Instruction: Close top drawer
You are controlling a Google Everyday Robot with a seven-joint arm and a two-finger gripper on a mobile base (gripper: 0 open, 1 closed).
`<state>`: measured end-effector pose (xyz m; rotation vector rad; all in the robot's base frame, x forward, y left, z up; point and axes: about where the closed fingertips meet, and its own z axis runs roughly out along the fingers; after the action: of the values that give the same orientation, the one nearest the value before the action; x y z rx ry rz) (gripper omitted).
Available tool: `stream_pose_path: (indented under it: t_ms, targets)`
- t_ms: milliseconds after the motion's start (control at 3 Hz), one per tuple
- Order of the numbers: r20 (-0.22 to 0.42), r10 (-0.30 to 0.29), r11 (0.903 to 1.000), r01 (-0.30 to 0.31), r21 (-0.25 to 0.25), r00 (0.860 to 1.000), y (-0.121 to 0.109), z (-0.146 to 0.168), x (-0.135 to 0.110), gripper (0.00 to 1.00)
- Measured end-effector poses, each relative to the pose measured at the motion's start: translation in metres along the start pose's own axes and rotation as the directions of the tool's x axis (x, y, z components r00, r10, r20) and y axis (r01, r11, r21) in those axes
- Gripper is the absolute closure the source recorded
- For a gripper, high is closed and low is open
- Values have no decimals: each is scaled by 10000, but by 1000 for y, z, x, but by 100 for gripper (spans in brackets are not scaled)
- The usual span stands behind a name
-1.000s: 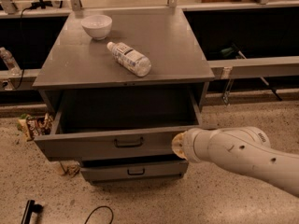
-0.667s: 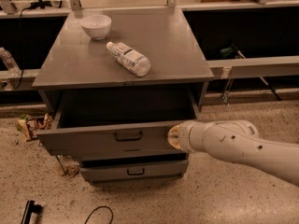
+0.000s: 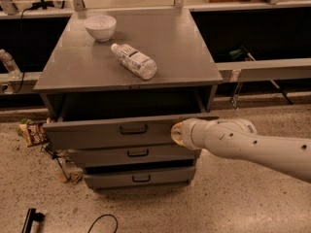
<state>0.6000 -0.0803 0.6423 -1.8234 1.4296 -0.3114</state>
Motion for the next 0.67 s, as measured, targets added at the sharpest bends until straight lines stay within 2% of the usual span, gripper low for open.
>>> stream_pose_path:
  t_ms: [667]
  targets:
    - [-446,-190,9939,237,1073,9988,-47,22,33,100]
